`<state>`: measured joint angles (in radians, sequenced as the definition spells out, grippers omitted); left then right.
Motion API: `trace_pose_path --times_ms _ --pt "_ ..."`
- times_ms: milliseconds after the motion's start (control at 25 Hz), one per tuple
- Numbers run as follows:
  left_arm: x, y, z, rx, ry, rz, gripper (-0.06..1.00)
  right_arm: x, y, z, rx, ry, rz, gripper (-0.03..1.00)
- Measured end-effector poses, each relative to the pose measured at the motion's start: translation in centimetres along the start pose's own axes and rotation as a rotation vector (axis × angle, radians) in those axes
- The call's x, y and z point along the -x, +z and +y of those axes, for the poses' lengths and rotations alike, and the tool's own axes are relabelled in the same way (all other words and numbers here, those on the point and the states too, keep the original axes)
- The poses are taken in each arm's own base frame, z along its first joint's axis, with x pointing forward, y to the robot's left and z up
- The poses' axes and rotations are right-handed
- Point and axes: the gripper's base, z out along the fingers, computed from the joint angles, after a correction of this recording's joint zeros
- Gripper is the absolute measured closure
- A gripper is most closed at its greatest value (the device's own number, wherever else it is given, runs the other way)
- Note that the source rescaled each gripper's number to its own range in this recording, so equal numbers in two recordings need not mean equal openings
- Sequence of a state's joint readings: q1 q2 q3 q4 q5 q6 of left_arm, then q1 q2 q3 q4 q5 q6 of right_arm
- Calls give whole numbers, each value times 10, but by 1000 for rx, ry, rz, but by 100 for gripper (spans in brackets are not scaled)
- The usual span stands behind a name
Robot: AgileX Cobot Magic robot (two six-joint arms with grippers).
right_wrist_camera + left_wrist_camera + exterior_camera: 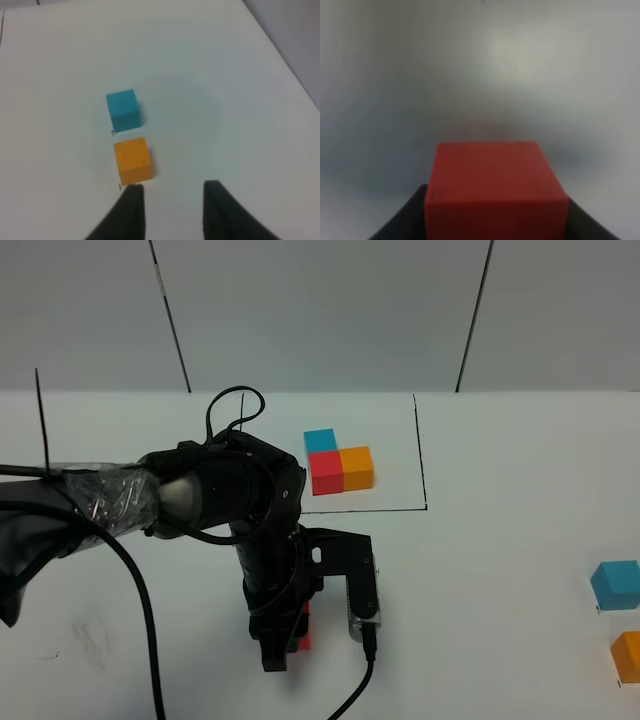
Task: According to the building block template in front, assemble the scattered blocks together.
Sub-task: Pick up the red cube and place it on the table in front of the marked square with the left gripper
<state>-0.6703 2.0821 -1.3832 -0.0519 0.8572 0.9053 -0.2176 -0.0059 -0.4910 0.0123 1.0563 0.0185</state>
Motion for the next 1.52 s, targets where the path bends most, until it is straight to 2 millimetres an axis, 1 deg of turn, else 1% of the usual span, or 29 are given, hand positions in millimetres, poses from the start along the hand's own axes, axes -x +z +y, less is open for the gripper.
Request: trace_pose_path --times_ms 80,360,560,1360,1440,1480,1520 --pt "1 6 1 -3 -1 3 93 0 0 0 0 0 0 97" --pt "3 9 4 18 -3 -17 93 0 0 0 0 0 0 97" --pt "3 20 5 9 -5 -9 93 0 0 0 0 0 0 97" --pt "4 20 5 -11 -9 -1 94 0 0 0 0 0 0 97" --pt "4 20 4 -13 -12 1 90 0 0 0 0 0 0 97" --pt "3 20 4 -20 -15 4 85 0 0 0 0 0 0 97" --pt "3 20 4 -23 -16 6 78 0 0 0 0 0 0 97"
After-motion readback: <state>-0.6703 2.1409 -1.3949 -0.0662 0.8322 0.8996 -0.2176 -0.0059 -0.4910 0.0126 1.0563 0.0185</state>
